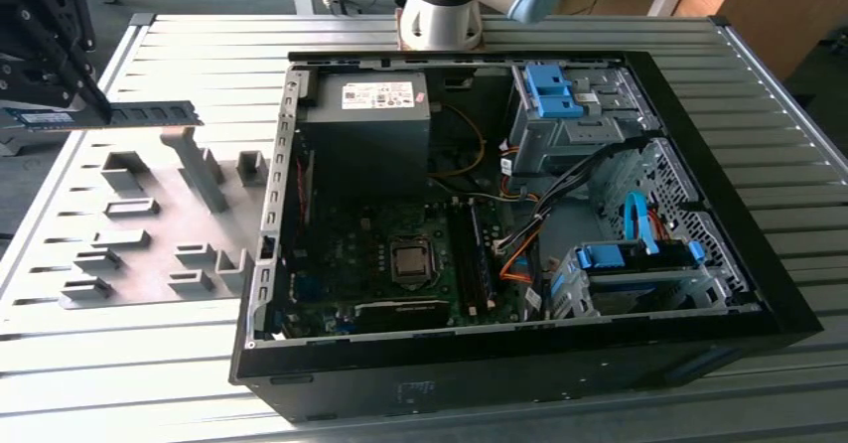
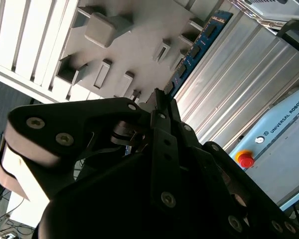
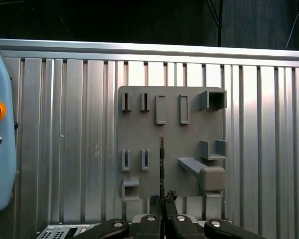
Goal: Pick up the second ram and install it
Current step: 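Pick up the second ram and move it above second insertion slot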
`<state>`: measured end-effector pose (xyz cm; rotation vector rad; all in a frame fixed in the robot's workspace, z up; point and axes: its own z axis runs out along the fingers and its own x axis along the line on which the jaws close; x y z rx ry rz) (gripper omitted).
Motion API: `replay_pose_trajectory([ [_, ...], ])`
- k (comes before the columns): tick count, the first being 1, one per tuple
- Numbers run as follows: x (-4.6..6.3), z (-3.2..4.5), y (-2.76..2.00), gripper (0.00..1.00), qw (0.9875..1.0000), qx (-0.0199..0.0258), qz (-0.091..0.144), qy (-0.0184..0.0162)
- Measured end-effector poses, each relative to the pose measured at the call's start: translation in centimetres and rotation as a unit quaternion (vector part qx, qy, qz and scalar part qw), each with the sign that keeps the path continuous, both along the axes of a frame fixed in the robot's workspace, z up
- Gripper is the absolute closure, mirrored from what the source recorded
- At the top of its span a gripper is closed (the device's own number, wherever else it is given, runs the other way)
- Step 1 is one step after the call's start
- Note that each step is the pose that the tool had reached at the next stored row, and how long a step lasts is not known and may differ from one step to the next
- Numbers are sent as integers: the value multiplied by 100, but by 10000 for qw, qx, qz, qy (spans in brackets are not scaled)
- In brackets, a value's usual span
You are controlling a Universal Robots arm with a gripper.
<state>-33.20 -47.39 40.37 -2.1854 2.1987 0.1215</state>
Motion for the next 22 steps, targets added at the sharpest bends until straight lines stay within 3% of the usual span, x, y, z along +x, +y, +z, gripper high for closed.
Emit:
replay_pose_trajectory([
  [22, 207, 0, 0, 86, 10000, 0, 0, 0],
])
